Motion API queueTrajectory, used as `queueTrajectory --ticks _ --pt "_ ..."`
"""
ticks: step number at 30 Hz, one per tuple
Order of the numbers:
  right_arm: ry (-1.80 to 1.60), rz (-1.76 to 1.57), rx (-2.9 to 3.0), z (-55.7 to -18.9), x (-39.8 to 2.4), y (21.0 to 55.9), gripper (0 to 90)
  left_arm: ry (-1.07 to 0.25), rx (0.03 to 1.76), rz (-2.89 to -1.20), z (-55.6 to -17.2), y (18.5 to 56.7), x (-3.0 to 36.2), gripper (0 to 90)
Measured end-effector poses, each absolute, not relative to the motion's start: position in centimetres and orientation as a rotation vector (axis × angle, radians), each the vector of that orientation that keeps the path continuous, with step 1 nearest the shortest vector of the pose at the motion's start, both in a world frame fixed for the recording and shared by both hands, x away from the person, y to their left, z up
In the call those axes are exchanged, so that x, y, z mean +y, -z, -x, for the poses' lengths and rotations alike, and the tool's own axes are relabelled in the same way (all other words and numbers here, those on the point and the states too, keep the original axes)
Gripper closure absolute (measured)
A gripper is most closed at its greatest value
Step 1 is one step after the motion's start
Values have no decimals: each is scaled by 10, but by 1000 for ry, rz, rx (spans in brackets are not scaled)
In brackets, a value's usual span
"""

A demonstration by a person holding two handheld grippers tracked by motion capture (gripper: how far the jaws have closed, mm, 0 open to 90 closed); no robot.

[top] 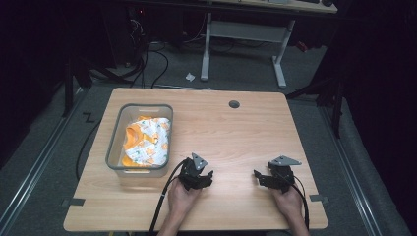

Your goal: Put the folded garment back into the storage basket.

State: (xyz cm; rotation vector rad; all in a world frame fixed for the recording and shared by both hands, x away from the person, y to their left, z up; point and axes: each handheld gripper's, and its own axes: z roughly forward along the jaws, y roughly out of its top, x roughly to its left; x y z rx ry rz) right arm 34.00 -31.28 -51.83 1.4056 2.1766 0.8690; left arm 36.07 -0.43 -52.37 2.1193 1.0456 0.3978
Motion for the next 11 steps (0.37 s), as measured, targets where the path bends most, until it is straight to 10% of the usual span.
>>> queueTrajectory --ticks 11 --pt "-869 -1405 2176 -340 -313 518 300 -396 1052 -2115 -361 524 -5 326"
